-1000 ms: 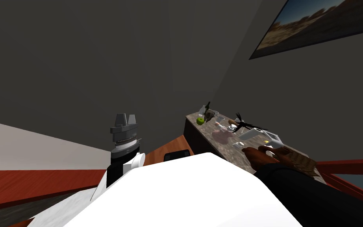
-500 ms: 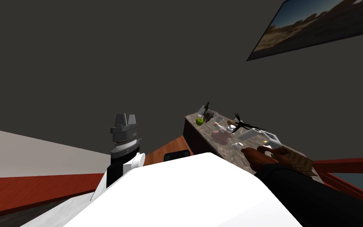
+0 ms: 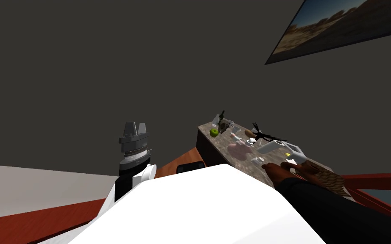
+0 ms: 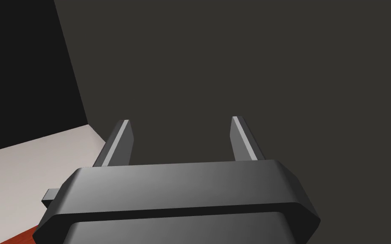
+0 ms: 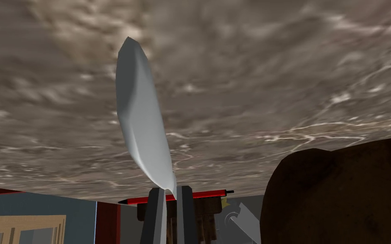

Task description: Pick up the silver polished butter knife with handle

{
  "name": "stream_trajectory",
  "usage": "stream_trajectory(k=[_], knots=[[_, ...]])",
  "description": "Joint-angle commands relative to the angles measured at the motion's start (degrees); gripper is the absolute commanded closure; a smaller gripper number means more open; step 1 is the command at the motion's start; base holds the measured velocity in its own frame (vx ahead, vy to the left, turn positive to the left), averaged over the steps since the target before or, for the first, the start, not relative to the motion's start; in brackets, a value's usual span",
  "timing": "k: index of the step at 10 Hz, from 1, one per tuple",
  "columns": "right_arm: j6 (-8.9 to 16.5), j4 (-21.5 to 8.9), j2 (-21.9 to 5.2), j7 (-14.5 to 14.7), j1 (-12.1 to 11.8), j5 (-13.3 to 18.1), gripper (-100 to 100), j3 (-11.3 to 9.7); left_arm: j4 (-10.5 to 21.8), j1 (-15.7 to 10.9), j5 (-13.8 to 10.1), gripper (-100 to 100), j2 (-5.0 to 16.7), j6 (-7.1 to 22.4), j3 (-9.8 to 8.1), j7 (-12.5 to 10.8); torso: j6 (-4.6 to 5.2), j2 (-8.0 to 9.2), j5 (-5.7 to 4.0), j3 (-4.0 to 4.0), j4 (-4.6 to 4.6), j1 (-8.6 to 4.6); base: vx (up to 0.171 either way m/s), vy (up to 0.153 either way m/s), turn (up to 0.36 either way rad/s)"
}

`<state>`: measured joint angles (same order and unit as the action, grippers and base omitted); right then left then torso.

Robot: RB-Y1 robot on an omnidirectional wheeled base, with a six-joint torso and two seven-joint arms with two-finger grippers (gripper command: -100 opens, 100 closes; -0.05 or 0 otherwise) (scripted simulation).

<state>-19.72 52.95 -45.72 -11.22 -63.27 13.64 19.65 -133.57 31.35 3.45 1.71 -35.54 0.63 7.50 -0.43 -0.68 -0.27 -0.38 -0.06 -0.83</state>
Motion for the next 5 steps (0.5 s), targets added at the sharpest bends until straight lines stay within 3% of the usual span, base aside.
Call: stream_trajectory(k=[1,3,4,5], knots=[[-0.1,1.6,0.8,0.6,-1.5,0.0,100,0.8,0.0,0.0,0.0,0,0.0,0.0,0.00,0.0,0.00,0.00,0.00,0.00,0.00,0.00,0.062,-0.034,-0.016],[-0.5,4.3,2.8,2.0,-4.3,0.4,100,2.7,0.0,0.0,0.0,0,0.0,0.0,0.00,0.0,0.00,0.14,0.03,0.07,0.02,0.07,0.049,-0.036,-0.033],[0.0,3.9,2.1,1.3,-3.5,0.2,100,2.0,0.0,0.0,0.0,0,0.0,0.0,0.00,0.0,0.02,0.13,0.04,0.07,0.01,0.06,0.027,-0.019,-0.015],[0.0,4.1,2.2,1.4,-3.7,0.3,0,2.1,0.0,0.0,0.0,0,0.0,0.0,0.01,0.0,-0.04,0.20,0.02,0.10,0.03,0.09,0.000,0.000,0.000]])
